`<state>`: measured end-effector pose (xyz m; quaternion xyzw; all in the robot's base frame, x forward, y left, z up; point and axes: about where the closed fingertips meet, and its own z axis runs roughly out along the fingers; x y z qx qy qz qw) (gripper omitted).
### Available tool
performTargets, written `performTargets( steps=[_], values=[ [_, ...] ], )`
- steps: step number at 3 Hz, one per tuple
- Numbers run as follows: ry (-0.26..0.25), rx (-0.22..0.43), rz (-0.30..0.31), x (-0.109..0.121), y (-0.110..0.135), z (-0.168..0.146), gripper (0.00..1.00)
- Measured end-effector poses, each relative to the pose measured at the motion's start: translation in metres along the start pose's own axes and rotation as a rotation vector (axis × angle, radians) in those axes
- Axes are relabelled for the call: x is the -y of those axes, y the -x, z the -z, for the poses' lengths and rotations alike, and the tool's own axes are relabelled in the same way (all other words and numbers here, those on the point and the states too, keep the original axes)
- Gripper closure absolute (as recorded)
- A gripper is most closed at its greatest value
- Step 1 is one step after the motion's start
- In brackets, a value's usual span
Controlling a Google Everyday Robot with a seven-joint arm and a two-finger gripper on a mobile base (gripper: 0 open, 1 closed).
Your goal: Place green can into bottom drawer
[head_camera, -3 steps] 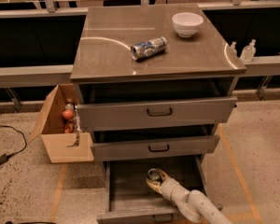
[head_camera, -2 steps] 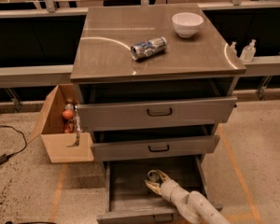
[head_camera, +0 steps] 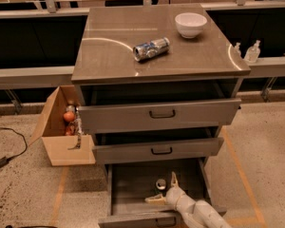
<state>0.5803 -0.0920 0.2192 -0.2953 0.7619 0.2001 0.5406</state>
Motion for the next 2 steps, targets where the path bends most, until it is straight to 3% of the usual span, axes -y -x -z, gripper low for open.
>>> performTargets(
  steps=[1,2],
  values=[
    [-0.125,-0.032,0.036,0.010,0.018,0.053,0.00],
    [-0.251,-0.034,0.094,0.018,0.041,0.102,0.15]
  ],
)
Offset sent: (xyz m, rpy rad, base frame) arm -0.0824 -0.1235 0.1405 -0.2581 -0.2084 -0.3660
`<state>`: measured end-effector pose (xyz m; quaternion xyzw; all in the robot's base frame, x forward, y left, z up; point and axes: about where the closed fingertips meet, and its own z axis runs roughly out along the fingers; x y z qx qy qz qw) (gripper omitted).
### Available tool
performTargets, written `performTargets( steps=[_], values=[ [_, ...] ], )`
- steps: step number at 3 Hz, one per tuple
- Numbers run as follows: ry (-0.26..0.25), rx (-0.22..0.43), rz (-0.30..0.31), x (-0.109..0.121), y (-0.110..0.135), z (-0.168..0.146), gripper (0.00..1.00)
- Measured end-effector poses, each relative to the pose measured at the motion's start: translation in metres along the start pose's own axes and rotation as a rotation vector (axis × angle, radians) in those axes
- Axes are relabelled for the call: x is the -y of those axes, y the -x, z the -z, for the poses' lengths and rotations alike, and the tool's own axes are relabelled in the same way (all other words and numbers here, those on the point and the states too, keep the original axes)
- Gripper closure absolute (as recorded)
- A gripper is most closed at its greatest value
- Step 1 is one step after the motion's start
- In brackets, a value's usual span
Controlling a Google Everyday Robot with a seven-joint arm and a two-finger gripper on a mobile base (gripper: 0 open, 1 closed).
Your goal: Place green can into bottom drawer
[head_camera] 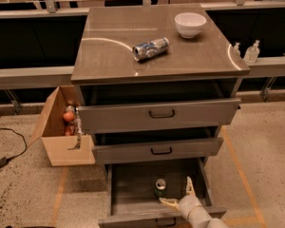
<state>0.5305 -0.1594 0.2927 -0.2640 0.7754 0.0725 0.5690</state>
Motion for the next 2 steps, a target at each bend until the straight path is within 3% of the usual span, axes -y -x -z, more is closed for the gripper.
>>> performTargets(
  steps=[1,2],
  values=[
    [-0.132,-0.007,0.073,0.024,0.026,0.035,0.38],
    [-0.196,-0.061,0.070,0.037,0.015,0.043,0.37]
  ],
)
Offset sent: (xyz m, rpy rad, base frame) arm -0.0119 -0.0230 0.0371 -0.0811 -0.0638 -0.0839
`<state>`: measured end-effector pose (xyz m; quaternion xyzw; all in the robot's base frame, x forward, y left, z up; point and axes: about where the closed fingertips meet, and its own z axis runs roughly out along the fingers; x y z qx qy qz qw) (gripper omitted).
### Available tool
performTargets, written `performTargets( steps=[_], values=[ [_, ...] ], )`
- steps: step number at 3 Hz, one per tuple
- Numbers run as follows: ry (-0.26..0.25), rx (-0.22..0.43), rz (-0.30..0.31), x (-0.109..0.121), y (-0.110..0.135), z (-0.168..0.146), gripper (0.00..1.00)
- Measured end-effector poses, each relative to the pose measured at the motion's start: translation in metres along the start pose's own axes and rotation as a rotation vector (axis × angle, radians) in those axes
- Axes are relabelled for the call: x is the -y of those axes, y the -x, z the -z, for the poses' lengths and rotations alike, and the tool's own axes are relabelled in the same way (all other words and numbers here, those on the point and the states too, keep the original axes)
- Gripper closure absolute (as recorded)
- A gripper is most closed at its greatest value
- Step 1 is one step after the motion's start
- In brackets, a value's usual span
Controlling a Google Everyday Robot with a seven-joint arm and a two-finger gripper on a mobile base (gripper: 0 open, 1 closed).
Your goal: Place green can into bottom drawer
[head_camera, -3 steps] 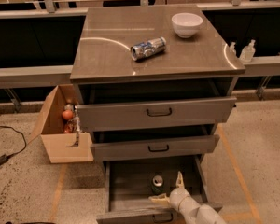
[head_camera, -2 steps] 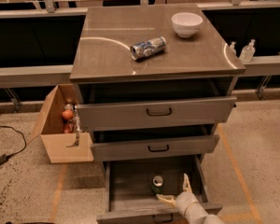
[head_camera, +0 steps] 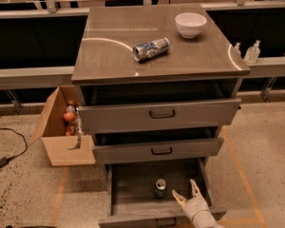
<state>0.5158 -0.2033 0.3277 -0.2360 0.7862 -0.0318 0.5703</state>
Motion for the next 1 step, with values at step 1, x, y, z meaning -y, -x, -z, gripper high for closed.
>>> performTargets(
  steps=[1],
  values=[
    [0.001,0.002,0.000,-0.0005,0.0009,-0.0004,0.14]
  ],
)
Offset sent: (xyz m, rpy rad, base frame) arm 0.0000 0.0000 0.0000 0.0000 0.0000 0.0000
